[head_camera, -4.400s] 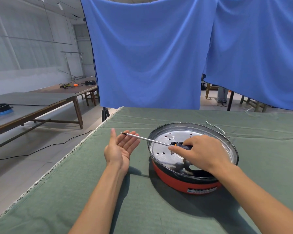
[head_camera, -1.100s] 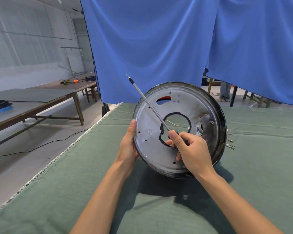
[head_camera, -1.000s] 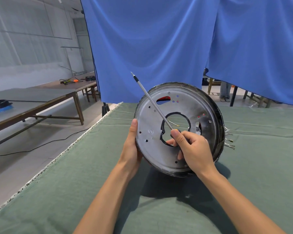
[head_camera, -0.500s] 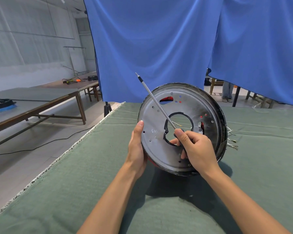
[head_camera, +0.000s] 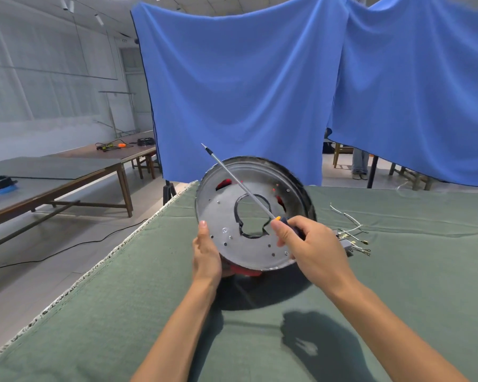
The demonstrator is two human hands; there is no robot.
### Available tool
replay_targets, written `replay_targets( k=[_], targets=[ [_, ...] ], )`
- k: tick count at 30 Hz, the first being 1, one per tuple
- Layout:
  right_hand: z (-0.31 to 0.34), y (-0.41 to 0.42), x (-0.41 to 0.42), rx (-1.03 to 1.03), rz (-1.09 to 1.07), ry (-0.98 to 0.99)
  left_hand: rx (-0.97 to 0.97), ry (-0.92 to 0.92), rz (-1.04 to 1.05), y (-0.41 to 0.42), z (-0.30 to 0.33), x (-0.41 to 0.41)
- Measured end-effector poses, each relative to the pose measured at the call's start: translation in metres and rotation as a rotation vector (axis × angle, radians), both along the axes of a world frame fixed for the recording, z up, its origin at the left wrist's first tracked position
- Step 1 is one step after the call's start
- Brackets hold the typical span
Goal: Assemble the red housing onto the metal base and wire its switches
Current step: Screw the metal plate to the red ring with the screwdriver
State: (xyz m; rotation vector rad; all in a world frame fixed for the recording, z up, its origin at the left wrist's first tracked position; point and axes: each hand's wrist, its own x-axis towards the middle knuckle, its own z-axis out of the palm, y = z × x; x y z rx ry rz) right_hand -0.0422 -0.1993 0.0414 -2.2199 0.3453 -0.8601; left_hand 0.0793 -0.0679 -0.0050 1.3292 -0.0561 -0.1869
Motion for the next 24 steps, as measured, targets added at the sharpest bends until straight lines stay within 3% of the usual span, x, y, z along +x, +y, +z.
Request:
replay_targets(
  k=[3,6,11,16,20,24],
  targets=[
    [0.004,-0.001,-0.015,-0.015,-0.040,0.114,-0.010,0.080,0.057,0.010,-0.002,0.011],
    [0.010,0.000,-0.024,0.016,-0.033,0.215,-0.152,0.135,0.039,0.018,-0.004,0.017],
    [0.025,0.016,-0.032,0.568,0.215,0.104,-0.360,0.200,-0.068,0.024,-0.005,0.014],
    [0.031,0.028,-0.031,0.747,0.448,-0.055,-0.321,0.188,-0.141,0.028,-0.006,0.014],
    [0.028,0.030,-0.026,0.724,0.570,-0.179,-0.278,0.167,-0.209,0.026,-0.006,0.013],
    [0.024,0.036,-0.018,0.550,0.604,-0.217,-0.255,0.163,-0.243,0.025,-0.004,0.010]
  ],
)
